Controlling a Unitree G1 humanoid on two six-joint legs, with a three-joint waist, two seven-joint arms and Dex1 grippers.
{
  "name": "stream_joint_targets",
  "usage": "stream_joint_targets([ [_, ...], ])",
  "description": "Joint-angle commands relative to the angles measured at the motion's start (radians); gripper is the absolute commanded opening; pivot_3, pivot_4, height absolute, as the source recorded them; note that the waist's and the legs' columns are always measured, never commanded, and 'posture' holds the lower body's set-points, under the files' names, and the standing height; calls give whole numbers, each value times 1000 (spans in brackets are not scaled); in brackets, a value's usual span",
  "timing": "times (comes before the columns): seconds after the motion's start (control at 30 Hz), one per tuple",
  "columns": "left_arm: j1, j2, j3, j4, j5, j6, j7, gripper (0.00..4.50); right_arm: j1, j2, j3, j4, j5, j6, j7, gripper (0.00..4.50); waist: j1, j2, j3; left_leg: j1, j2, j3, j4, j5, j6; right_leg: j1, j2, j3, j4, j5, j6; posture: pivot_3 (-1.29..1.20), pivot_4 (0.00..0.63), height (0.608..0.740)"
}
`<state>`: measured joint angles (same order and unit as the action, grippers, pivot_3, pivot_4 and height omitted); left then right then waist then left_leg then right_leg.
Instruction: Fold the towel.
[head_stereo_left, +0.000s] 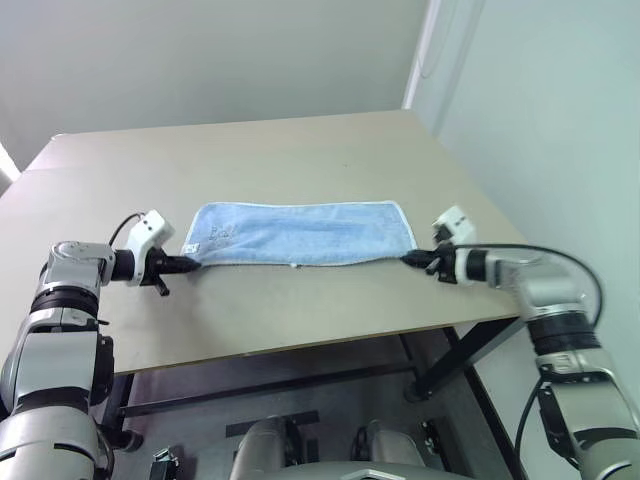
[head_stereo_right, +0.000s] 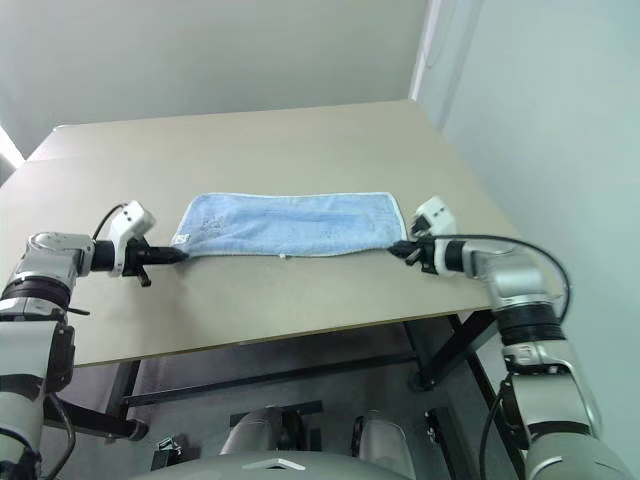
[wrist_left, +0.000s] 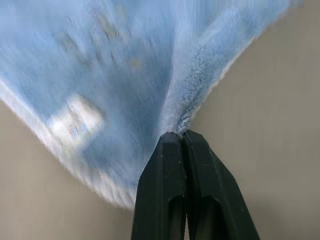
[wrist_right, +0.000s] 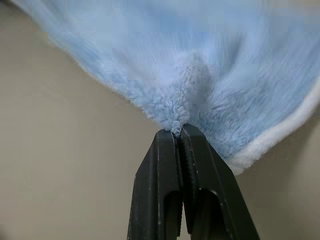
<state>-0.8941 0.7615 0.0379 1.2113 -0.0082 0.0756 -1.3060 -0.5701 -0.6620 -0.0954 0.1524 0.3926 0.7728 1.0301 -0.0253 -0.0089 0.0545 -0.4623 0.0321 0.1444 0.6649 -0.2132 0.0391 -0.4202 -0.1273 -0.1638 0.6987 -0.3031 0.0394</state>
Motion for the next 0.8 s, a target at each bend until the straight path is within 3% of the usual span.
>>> stream_joint_targets([
  [0.03,-67,29,56,-10,-45,41,15,0,-63,-42,-105,-129,129,73,10,37,-17,-1,0,0,0,-1,0,-1,2,1,0,-3,-3,1,1,0,0,735],
  [0.2,-165,-3,112,38,-67,40,195,0,-233,-17,-98,27,68,-14,-108,37,-29,-2,0,2,0,-1,0,-2,6,9,2,-5,-8,8,13,0,0,735],
  [0.43,-337,-62,196,111,-79,33,581,0,-500,84,-6,530,-138,-348,-278,37,-27,-2,2,1,0,0,1,2,10,12,4,-5,-11,15,17,0,0,735],
  [0.53,-381,-36,199,114,-68,40,563,0,-581,83,3,695,-181,-458,-304,37,-27,-1,2,1,-1,4,1,5,9,11,5,-4,-12,16,19,0,0,735],
  [0.63,-409,27,177,105,-51,65,438,0,-606,72,22,750,-204,-522,-260,37,-37,-1,2,1,-1,8,0,6,9,10,6,-2,-12,16,19,0,0,735],
  [0.8,-370,153,97,79,9,86,212,0,-500,48,58,611,-188,-489,-99,37,-50,-1,3,1,1,11,-2,6,9,8,9,0,-12,16,19,0,0,735],
])
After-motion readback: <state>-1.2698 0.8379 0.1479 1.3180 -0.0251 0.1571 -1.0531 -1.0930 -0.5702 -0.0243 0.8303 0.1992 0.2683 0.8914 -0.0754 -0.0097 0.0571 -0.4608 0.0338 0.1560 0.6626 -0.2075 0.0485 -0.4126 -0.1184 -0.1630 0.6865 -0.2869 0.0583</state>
